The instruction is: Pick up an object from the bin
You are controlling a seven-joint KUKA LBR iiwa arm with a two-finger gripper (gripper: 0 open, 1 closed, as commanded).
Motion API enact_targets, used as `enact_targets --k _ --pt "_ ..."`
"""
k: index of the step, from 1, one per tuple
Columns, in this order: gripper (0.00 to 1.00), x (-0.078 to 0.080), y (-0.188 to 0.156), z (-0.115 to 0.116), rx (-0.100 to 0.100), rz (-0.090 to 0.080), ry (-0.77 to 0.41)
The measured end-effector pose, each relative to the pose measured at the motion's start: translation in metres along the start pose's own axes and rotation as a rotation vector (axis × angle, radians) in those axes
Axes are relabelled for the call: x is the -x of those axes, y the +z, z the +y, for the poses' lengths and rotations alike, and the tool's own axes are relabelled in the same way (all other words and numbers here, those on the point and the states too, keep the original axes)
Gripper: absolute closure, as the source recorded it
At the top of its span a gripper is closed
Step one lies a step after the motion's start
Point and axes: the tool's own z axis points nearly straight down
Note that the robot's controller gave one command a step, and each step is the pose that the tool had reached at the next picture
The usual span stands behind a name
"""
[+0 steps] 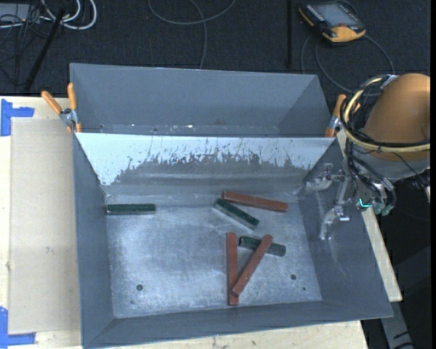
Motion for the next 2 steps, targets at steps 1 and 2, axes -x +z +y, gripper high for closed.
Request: enact_targets --k 1,2 --pt "1.00 0.0207 0.0931 0.0329 -0.001 -0.002 -0.007" --pt "0.00 0.0206 0.0932 0.0334 0.000 -0.001 -0.009"
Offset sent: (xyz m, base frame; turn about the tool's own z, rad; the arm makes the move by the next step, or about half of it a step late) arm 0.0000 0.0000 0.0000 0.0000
